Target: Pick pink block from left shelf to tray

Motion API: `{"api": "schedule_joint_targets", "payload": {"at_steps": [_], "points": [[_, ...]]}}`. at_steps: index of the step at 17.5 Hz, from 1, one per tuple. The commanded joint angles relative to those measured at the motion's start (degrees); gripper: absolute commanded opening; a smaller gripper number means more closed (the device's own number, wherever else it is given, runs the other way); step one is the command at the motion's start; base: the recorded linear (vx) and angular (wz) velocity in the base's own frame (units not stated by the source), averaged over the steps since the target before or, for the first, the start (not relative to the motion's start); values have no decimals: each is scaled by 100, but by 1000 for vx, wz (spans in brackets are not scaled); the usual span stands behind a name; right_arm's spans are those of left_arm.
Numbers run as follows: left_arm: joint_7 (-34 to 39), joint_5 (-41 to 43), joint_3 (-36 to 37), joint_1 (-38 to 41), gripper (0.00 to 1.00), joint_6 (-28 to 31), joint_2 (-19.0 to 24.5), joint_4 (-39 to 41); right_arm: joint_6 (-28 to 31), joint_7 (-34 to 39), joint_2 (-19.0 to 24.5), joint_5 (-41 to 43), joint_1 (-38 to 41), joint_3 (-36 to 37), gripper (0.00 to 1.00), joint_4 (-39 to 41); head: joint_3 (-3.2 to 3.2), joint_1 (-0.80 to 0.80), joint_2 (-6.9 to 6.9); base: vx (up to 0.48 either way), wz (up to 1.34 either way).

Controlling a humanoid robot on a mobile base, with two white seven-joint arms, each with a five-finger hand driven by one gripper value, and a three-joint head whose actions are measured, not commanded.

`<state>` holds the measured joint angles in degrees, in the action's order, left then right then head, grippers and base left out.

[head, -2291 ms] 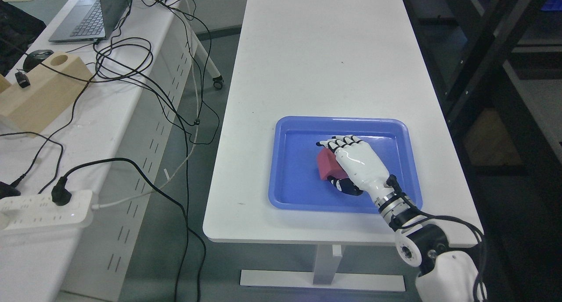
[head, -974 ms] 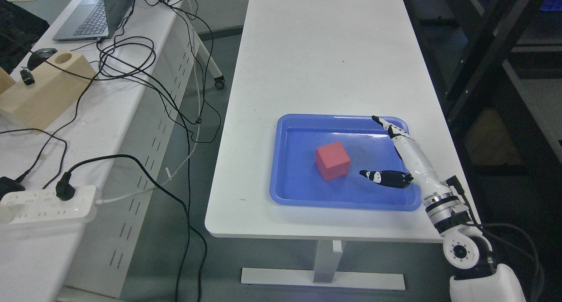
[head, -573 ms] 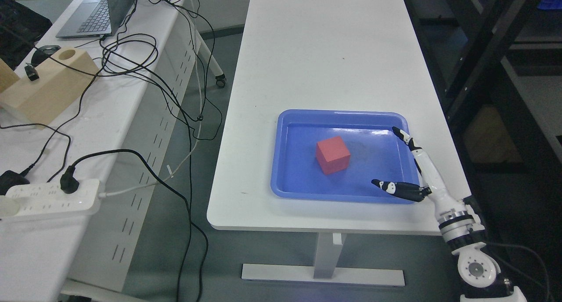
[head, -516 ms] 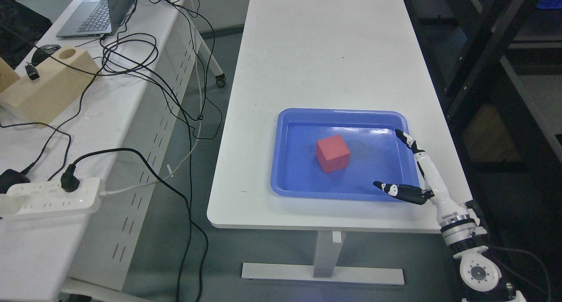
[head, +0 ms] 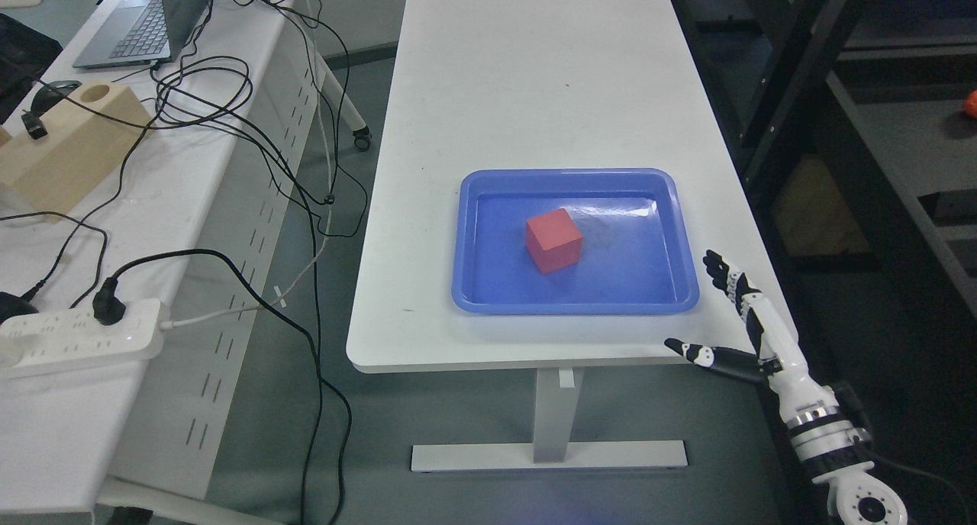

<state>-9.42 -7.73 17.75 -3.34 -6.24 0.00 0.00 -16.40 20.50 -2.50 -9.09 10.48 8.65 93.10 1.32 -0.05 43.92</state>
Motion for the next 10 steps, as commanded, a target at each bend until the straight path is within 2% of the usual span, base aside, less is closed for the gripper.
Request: {"api": "schedule_joint_targets", "payload": {"at_steps": [1,8,10], "points": [[2,0,0,0,100,0,100,100,-3,51,22,3853,200,515,100,16,0,0,0,-85,-204],[2,0,0,0,100,9,100,100,-3,16,22,3739,516,585,100,-63,0,0,0,-109,-171],[2,0,0,0,100,9,100,100,-12,24,22,3424,657,594,100,-116,0,0,0,-167,82]]}}
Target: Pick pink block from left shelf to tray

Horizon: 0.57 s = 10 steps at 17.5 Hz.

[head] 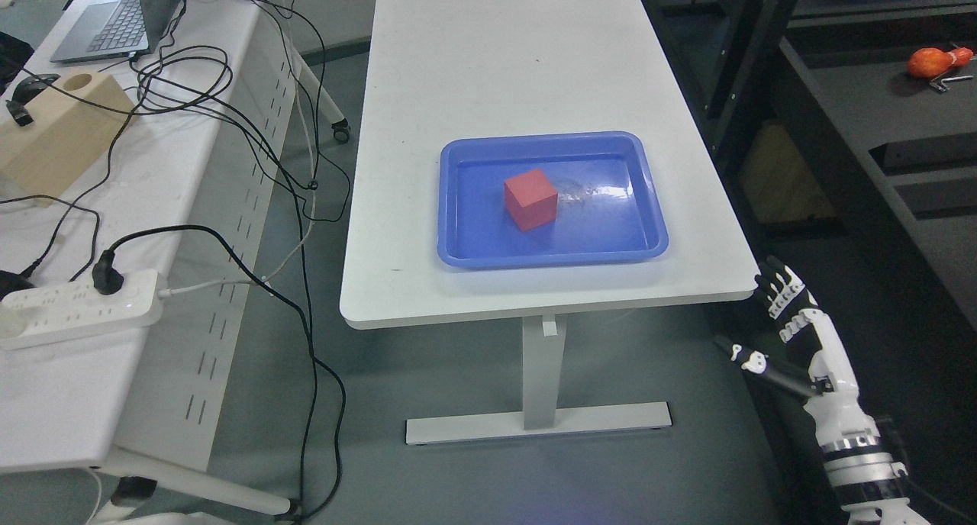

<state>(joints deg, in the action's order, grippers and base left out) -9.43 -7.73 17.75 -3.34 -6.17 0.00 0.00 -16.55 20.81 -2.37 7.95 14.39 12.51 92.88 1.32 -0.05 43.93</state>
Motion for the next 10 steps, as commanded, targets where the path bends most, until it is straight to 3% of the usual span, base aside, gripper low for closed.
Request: {"api": "schedule_joint_targets", "payload": {"at_steps": [1,5,10], "points": [[2,0,0,0,100,2,100,100,-6,10,8,1666,345,208,100,-104,0,0,0,-177,126],[2,0,0,0,100,-7,100,100,-23,-33,137,1116,346,-116,100,-287,0,0,0,-194,140],[2,0,9,0,100,-7,100,100,396,-393,137,155,-461,-574,100,-394,0,0,0,-173,108]]}}
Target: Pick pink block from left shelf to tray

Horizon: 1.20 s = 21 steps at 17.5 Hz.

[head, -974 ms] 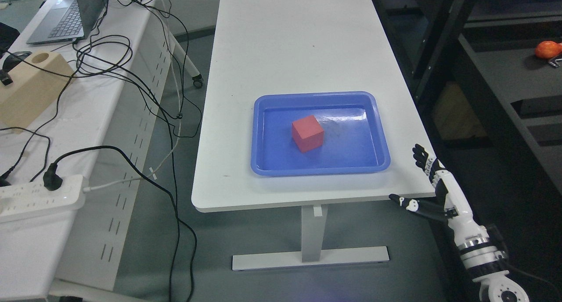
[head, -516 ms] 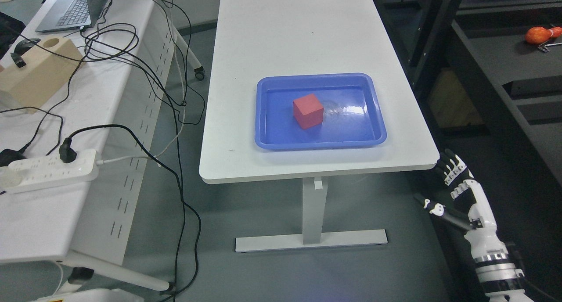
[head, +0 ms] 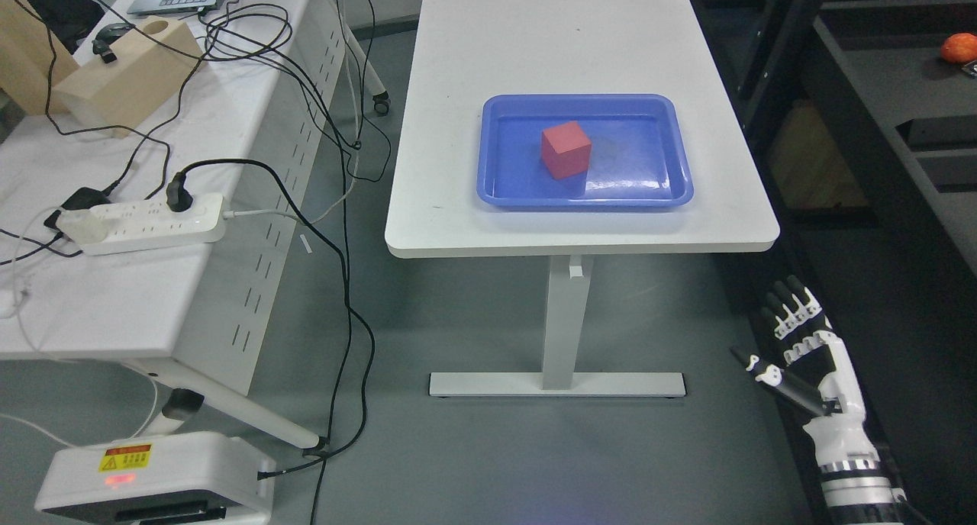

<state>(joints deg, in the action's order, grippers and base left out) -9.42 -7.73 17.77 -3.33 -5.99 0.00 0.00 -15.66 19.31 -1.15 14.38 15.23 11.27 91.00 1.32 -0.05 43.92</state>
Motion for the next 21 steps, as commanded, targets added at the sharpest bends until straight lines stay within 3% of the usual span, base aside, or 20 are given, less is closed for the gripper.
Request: {"api": "schedule_joint_targets", "payload": {"at_steps": [1,6,21], "points": [[2,0,-2,-1,100,-26,100,100,423,-304,15,-602,-756,-485,100,-205,0,0,0,-131,122],[2,0,7,-1,100,-25,100,100,485,-524,15,-823,-1188,-775,100,-205,0,0,0,-103,47],[2,0,-2,-1,100,-26,100,100,450,-568,15,-823,-1197,-775,100,-399,0,0,0,-10,6]]}}
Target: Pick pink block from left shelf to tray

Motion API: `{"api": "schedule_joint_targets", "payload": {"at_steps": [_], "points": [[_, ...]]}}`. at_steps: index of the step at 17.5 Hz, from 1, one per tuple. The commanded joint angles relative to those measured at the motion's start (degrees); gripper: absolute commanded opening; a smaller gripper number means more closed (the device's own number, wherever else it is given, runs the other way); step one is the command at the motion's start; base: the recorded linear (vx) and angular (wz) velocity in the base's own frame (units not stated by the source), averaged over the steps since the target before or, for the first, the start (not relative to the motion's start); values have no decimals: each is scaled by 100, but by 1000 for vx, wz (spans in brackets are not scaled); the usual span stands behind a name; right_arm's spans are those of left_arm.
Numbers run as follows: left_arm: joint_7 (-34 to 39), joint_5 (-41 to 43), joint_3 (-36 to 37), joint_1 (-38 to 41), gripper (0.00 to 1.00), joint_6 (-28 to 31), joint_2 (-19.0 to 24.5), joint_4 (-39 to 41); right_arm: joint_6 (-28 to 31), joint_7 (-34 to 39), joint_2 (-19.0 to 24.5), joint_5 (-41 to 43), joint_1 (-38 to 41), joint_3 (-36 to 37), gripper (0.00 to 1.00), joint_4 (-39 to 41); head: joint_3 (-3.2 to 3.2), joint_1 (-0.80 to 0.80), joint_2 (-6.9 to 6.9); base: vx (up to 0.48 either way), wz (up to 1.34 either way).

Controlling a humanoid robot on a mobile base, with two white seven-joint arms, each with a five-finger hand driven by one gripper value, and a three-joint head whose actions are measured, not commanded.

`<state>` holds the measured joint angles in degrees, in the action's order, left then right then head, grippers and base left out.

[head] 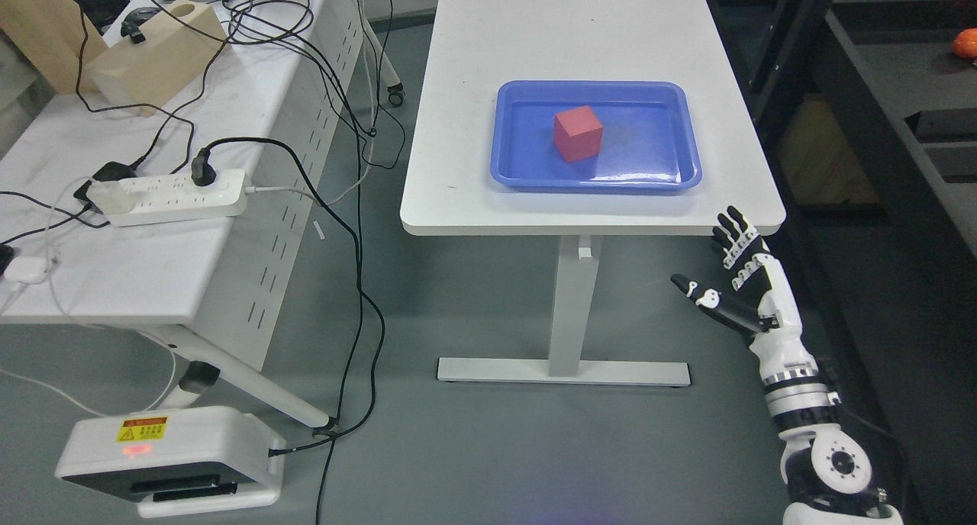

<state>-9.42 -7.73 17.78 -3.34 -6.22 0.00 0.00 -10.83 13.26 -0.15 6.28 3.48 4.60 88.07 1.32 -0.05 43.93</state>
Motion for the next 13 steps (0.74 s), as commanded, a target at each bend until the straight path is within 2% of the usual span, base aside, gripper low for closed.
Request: {"api": "schedule_joint_targets", "payload": {"at_steps": [1,13], "points": [[2,0,-3,0,100,7,100,100,-33,36,-85,-12,-23,-117,100,-114,0,0,0,0,0],[2,0,-3,0,100,-2,100,100,-51,36,-85,-21,-5,-12,100,-193,0,0,0,0,0]]}}
